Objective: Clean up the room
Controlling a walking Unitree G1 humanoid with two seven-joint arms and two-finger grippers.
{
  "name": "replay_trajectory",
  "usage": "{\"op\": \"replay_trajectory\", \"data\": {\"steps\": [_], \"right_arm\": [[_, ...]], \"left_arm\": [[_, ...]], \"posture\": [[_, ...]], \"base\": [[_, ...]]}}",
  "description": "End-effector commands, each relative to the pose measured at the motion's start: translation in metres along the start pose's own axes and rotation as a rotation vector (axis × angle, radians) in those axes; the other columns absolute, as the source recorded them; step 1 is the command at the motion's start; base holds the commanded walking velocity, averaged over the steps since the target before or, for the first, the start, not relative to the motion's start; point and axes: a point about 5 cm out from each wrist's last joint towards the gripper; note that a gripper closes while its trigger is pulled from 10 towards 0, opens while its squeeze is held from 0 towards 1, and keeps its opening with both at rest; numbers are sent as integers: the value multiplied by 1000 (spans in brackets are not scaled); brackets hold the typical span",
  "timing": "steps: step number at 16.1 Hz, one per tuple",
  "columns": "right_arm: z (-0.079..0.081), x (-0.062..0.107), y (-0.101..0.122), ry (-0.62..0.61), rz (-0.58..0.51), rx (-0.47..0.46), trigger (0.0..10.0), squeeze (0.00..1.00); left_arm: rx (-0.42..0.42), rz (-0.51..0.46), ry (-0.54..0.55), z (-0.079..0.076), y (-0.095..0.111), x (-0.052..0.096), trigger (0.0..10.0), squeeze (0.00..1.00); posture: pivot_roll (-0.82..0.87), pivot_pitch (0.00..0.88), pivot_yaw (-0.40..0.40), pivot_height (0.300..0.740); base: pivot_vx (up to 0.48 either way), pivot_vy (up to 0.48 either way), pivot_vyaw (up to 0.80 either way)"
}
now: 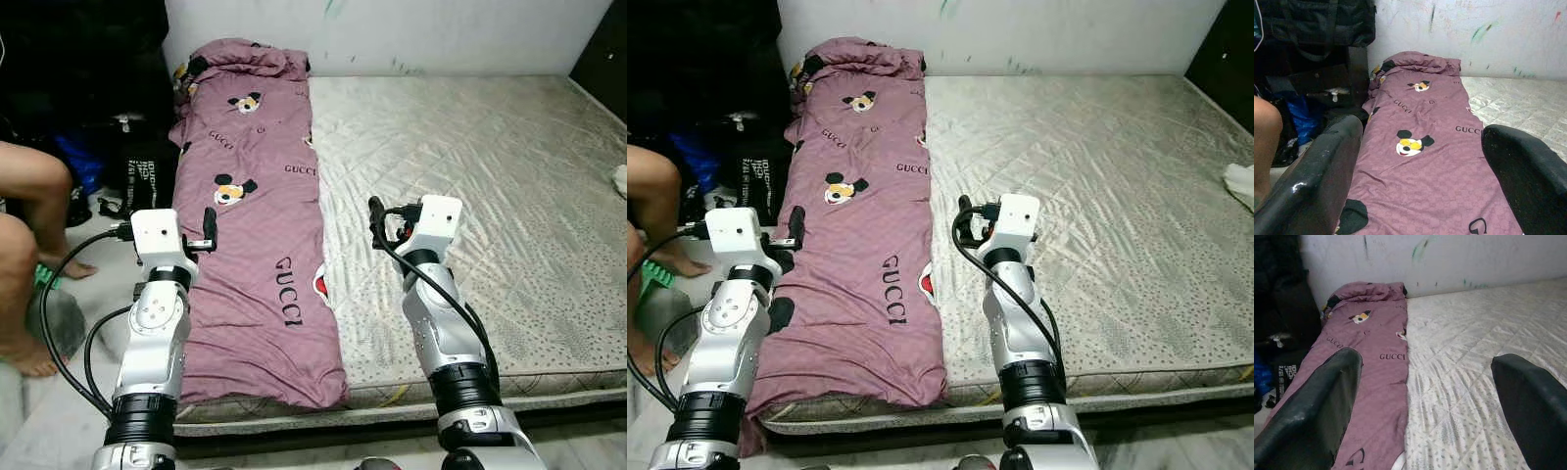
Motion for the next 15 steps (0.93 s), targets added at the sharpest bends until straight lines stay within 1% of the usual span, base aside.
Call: {"op": "replay_trajectory", "data": {"steps": [1,2,3,4,5,6,7,8,10,11,12,14,15], "right_arm": [[27,-12,-4,156,27,59,10000,0],[33,-13,-4,199,30,74,10000,0],[36,-13,-4,225,31,66,10000,0],[36,-13,-5,224,36,66,10000,0],[36,-14,-6,225,39,66,10000,0],[31,-15,-8,205,55,52,10000,0],[29,-18,-10,196,55,57,10000,0],[25,-18,-12,183,45,85,10000,0],[21,-16,-14,166,39,113,10000,0],[15,-15,-18,145,43,142,10000,0],[0,-14,-21,67,52,101,10000,0],[-5,-13,-16,45,14,90,10000,0],[-7,-11,-12,13,-5,80,10000,0]], "left_arm": [[-4,91,-104,-29,-13,-8,10000,0],[4,121,-93,-29,-19,-9,10000,0],[51,145,-91,-29,-21,-11,10000,0],[66,144,-104,-32,-19,-12,10000,0],[54,134,-112,-33,-18,-13,10000,0],[22,124,-149,-37,-16,-13,10000,0],[2,120,-169,-39,-16,-14,10000,0],[-9,103,-177,-41,-15,-14,10000,0],[-3,104,-181,-40,-15,-13,10000,0],[-9,92,-168,-38,-14,-12,10000,0],[-35,72,-174,-33,-13,-9,10000,0],[-70,39,-142,-25,-10,-8,10000,0],[-64,17,-106,-18,-5,-7,10000,0]], "posture": [[-98,0,9,740],[-102,0,7,740],[-102,0,7,740],[-95,0,2,740],[-93,0,2,740],[-89,0,2,740],[-86,0,0,740],[-86,0,0,740],[-67,0,-9,740],[-59,0,-17,740],[-63,0,-12,740],[-62,0,-5,740],[-61,0,-2,740]], "base": [[0,0,0],[0,0,0],[0,0,0],[0,0,0],[0,0,0],[0,0,0],[0,0,0],[0,0,0],[0,0,0],[0,0,0],[0,0,0],[0,0,0],[0,0,0]]}}
Point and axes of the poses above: a point about 5 cm out from each wrist's last joint towards the gripper, its own x axis pointing back from the gripper into the wrist, its own y axis along the axis of the wrist's last joint, z = x × y, and after that the axes turned 15 degrees about x, right-handed
